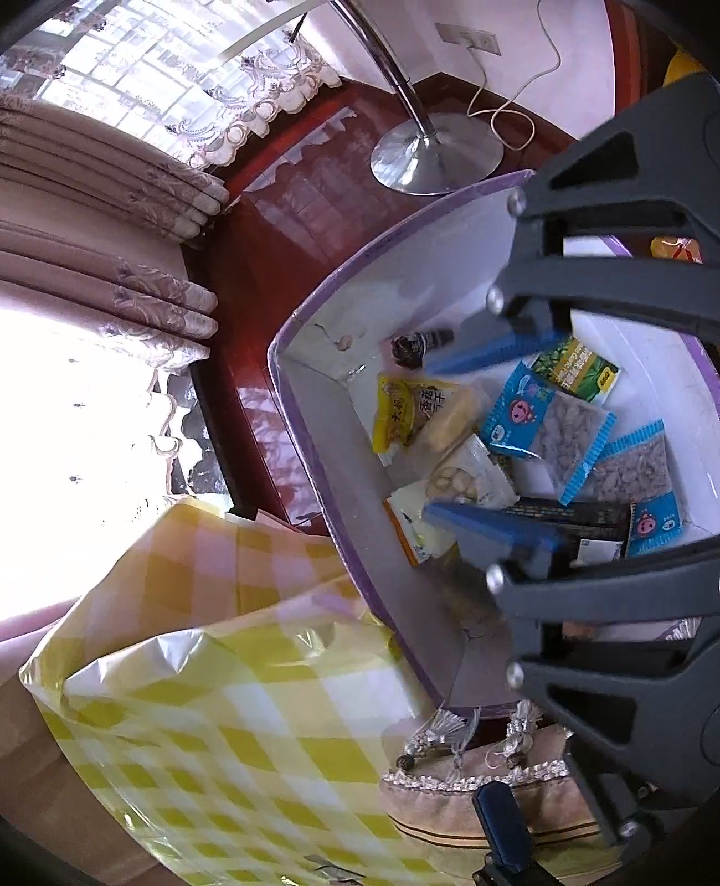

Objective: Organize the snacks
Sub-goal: 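Open both tools to drop the cracker box and cookie bag into the box, then move both open tools back over the last two snacks on the table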

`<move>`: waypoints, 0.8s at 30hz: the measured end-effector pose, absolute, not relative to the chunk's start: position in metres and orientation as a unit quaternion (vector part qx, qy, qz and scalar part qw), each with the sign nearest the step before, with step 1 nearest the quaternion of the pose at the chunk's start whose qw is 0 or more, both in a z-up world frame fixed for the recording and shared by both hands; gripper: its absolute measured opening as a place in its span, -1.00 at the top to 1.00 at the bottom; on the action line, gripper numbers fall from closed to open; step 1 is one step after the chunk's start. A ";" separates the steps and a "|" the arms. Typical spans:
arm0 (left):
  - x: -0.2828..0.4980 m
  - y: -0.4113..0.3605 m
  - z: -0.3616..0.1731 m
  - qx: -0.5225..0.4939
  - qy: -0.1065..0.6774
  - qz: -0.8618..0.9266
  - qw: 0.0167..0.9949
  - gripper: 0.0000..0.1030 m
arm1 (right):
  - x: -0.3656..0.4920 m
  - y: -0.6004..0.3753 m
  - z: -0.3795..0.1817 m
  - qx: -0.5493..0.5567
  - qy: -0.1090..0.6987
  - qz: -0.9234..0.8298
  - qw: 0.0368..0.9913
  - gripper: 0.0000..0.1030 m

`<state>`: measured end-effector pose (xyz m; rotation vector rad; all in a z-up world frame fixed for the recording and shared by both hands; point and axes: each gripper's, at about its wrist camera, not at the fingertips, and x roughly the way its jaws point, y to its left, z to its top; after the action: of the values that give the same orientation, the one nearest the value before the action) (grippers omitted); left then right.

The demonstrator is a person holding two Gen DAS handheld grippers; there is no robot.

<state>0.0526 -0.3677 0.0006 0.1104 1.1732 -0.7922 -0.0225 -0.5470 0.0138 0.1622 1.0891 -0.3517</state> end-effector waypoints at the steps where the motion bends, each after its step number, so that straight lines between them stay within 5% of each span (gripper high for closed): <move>1: 0.052 -0.366 0.001 0.049 0.539 -0.363 0.759 -0.30 | -0.022 -0.546 0.014 0.076 0.515 -0.165 0.838 -0.13; 24: 0.094 -0.256 0.022 -0.033 0.509 -0.274 0.815 -0.30 | 0.008 -0.463 0.029 0.056 0.509 -0.080 0.855 -0.36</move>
<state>0.0940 -0.2560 0.0217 -0.0704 1.0854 -0.5841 0.0081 -0.4628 0.0288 0.1173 1.0708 -0.1689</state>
